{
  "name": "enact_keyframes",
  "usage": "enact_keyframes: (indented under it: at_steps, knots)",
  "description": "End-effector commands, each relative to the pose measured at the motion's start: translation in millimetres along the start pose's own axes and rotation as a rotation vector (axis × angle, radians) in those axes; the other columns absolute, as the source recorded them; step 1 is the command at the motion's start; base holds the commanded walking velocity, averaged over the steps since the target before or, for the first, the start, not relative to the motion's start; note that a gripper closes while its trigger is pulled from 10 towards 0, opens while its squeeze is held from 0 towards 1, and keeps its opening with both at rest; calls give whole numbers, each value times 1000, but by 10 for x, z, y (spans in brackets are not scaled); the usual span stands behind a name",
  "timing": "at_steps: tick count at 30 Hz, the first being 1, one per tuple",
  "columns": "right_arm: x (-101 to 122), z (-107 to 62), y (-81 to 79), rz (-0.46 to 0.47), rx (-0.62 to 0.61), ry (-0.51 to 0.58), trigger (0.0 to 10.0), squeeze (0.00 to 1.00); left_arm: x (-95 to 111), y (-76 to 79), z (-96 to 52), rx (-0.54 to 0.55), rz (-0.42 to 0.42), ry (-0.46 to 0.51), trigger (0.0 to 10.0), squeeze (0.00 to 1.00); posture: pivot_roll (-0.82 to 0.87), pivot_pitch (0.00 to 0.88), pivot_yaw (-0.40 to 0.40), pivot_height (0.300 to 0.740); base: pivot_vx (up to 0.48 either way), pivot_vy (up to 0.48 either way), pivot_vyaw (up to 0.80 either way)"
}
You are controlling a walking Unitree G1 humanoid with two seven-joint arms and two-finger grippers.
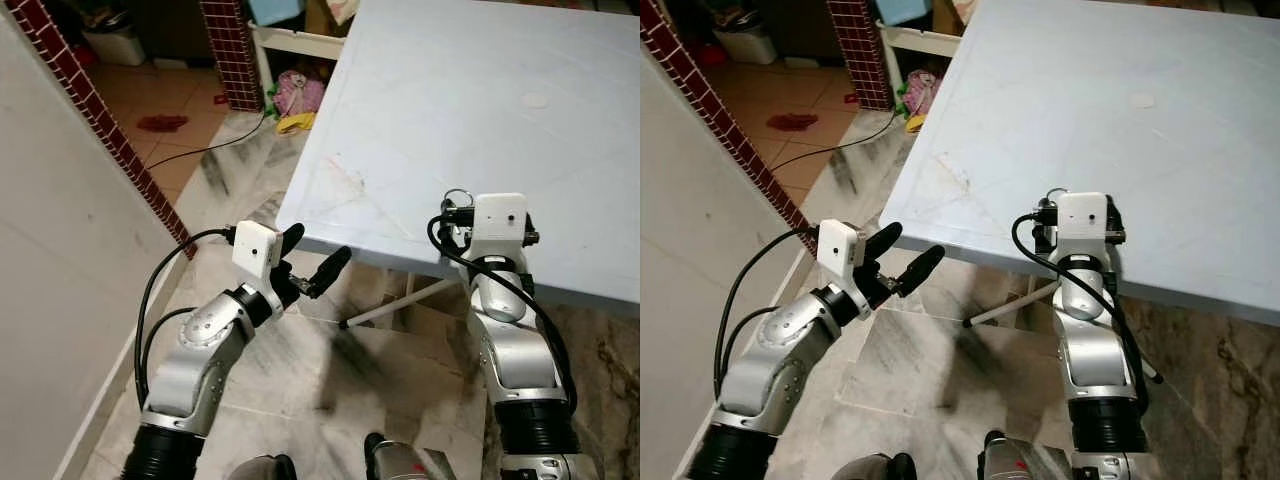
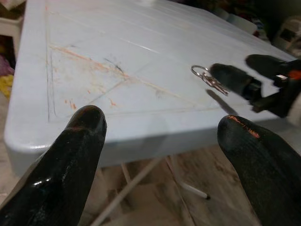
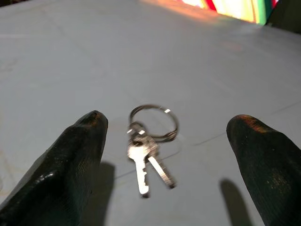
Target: Hang keys on a hook
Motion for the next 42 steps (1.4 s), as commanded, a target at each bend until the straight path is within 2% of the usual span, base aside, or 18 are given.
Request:
enact_keyframes:
  at_steps: [1,11,16,25,31,32,33,37,38,39,40,42]
  knots:
    - [39,40,-59,11,8,3,10000,0,17,89,-32,-80,12,-49,10000,0,-70,240,88,740,0,0,0]
    - [88,162,-136,36,17,5,10000,0,58,182,-168,-192,2,-133,10000,0,-53,235,102,740,0,0,0]
    - [76,307,-72,53,-14,-29,10000,0,76,154,-168,-186,5,-143,10000,0,-51,233,103,740,0,0,0]
    - [-28,379,-48,73,-39,-91,10000,0,61,162,-178,-182,1,-147,10000,0,-51,229,93,740,0,0,0]
    - [-77,388,-97,70,-40,-114,9843,0,45,173,-177,-179,-3,-149,10000,0,-50,229,87,740,0,0,0]
    - [-90,387,-98,80,-40,-119,1059,0,43,174,-177,-179,-2,-149,10000,0,-49,230,88,740,0,0,0]
    - [-106,388,-88,80,-48,-125,0,0,40,172,-177,-178,-2,-150,10000,0,-50,229,87,740,0,0,0]
    - [-115,394,-8,56,-86,-131,118,0,37,168,-178,-177,-1,-152,10000,0,-51,230,88,740,0,0,0]
    - [-88,392,7,47,-94,-120,2235,0,36,167,-177,-177,-1,-152,10000,0,-52,230,89,740,0,0,0]
    - [-88,392,7,47,-94,-120,2235,0,36,167,-177,-177,-1,-152,10000,0,-52,230,89,740,0,0,0]
    - [-17,388,5,31,-100,-90,5176,0,37,169,-174,-178,-2,-152,10000,0,-54,230,90,740,0,0,0]
    - [5,385,3,25,-103,-80,5176,0,37,171,-172,-178,-2,-152,10000,0,-54,230,90,740,0,0,0]
Point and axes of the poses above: a point about 5 cm out from each wrist's last joint towards the gripper, its own z axis pointing out of the wrist towards the gripper, its own x axis along the axis of the wrist's last joint, y = z × x, the point moved 6 cm from there along z, pointing out of the wrist towards the gripper, and after that the axes turned 9 degrees about -z, right-handed, at the moved point
